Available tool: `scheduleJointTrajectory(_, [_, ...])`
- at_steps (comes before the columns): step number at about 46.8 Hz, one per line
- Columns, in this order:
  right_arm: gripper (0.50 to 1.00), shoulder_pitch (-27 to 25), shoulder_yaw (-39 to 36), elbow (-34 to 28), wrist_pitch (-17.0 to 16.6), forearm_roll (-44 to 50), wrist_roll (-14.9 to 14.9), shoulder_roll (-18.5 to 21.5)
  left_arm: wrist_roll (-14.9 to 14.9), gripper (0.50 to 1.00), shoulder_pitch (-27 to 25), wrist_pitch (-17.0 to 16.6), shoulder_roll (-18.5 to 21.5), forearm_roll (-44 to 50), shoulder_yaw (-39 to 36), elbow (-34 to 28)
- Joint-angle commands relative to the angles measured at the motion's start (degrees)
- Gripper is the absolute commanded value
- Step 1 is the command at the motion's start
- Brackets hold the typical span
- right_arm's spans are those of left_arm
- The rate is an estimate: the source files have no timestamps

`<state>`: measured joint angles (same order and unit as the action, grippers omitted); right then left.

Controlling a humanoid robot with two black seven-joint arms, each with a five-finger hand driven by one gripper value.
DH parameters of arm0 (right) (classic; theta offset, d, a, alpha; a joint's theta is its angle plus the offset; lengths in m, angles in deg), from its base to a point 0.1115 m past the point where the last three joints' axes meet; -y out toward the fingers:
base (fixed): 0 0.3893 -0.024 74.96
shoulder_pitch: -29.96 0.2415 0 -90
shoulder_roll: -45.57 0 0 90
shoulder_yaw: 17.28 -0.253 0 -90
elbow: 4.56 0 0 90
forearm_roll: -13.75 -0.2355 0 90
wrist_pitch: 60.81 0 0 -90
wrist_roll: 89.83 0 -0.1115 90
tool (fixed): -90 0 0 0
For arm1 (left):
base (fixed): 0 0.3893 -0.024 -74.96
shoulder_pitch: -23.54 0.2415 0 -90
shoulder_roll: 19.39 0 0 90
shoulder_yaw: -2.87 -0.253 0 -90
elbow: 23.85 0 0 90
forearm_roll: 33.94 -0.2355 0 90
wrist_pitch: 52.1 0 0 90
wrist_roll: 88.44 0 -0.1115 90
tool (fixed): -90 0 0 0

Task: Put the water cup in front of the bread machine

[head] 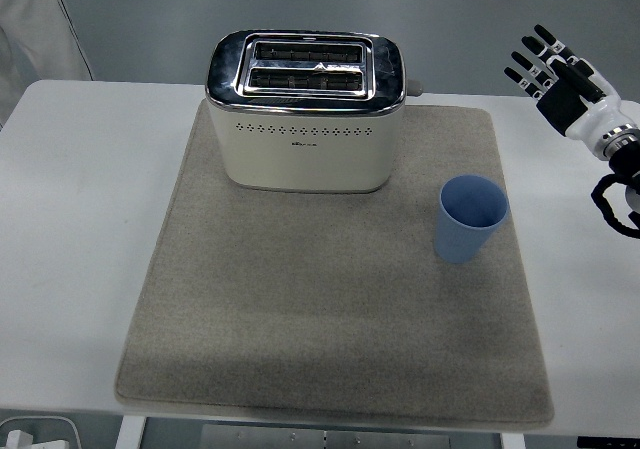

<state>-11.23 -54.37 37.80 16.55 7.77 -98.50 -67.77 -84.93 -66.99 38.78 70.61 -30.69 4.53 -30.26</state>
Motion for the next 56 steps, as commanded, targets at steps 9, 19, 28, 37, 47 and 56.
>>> scheduleJointTrajectory(9, [0.926, -0.20, 0.53, 0.09, -1.33, 0.19, -0.03, 0.14, 0.00, 1.000, 0.00, 0.00, 0.00, -0.09, -0.08, 0.00])
scheduleJointTrajectory(19, [0.926, -0.82, 0.79, 0.09, -5.90, 0.45, -0.03, -0.83, 0.00, 1.000, -0.09, 0.09, 0.00, -0.18, 0.01, -0.53])
scheduleJointTrajectory(28, [0.926, -2.05, 0.79, 0.09, -11.79, 0.89, -0.03, -2.58, 0.00, 1.000, -0.09, 0.00, 0.00, -0.09, -0.08, -0.18])
scheduleJointTrajectory(37, [0.928, -3.01, 0.88, 0.18, -15.92, 2.99, -0.03, -3.99, 0.00, 1.000, -0.09, 0.00, 0.00, -0.09, -0.08, -0.18])
scheduleJointTrajectory(47, [0.926, -4.77, 0.88, 0.18, -22.36, 6.51, -0.12, -8.03, 0.00, 1.000, -0.09, 0.00, 0.00, -0.09, -0.08, -0.18])
scheduleJointTrajectory(56, [0.928, -6.62, 0.88, 0.18, -22.36, 8.53, -0.29, -10.49, 0.00, 1.000, -0.09, 0.00, 0.00, -0.09, -0.08, -0.18])
